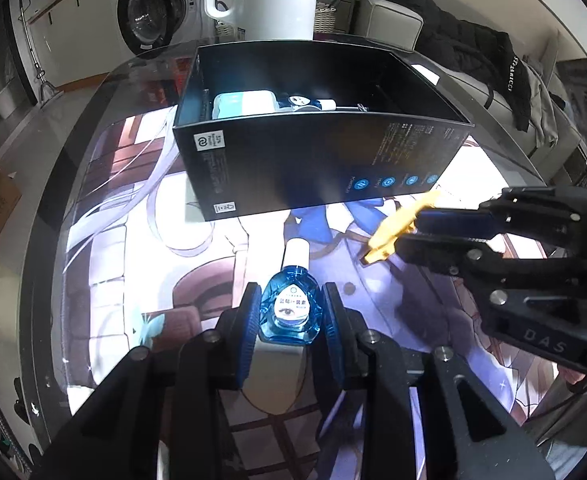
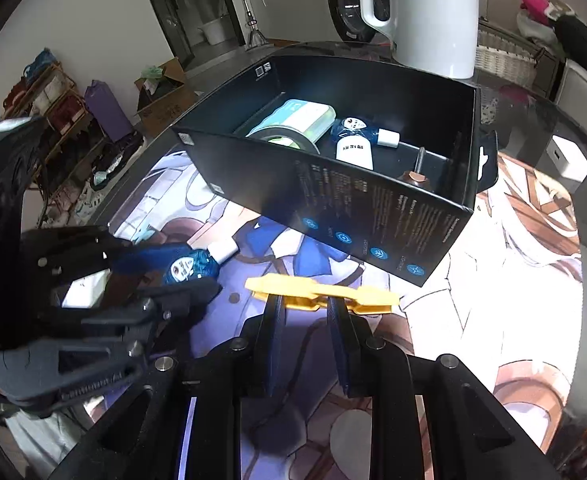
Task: Organize rigid objects
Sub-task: 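Grasp the blue eye-drop bottle with the left tool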
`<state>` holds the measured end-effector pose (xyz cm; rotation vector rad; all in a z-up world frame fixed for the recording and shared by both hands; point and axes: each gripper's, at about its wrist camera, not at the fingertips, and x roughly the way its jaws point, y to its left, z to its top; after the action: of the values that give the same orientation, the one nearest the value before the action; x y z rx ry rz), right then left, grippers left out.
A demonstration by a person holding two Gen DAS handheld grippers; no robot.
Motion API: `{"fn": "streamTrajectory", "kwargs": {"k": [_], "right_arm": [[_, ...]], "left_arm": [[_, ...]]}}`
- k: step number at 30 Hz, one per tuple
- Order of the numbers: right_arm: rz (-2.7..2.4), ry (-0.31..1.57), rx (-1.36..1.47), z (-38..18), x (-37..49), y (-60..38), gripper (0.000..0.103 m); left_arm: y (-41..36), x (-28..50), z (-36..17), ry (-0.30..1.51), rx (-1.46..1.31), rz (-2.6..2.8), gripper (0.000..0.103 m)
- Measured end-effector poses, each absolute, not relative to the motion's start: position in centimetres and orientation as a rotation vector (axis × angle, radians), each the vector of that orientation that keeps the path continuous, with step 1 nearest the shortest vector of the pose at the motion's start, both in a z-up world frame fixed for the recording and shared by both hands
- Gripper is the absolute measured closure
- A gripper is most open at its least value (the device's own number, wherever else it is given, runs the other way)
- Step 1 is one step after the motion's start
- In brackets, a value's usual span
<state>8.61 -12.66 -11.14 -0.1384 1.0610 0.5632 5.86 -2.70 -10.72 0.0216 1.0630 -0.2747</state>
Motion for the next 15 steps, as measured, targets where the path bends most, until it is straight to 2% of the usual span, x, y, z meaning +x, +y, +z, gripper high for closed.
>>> {"fn": "streamTrajectory", "kwargs": {"k": [6,8,9,10,15], "right_arm": [[0.620,1.071,-0.135,-10.2,7.9,-12.3,0.078],[0.602,1.026,-0.163,-9.6,7.6,-12.0,0.067],[0.591,1.008,-0.176,-9.6,7.6,-11.9,0.056],[0.583,0.989,-0.181,-9.6,7.7,-11.9,0.053],[0.584,1.021,-0.210,-11.4,9.1,-11.6,0.053]], "left_arm": [[-2.2,5.9,-10.7,1.072,-0.002,-0.270,0.074],[-2.3,5.9,-10.7,1.073,-0.001,-0.266,0.074],[-2.3,5.9,-10.7,1.073,0.003,-0.264,0.074],[-2.4,5.9,-10.7,1.073,0.006,-0.265,0.074],[-2.1,6.1,-10.6,1.077,-0.009,-0.274,0.074]]}}
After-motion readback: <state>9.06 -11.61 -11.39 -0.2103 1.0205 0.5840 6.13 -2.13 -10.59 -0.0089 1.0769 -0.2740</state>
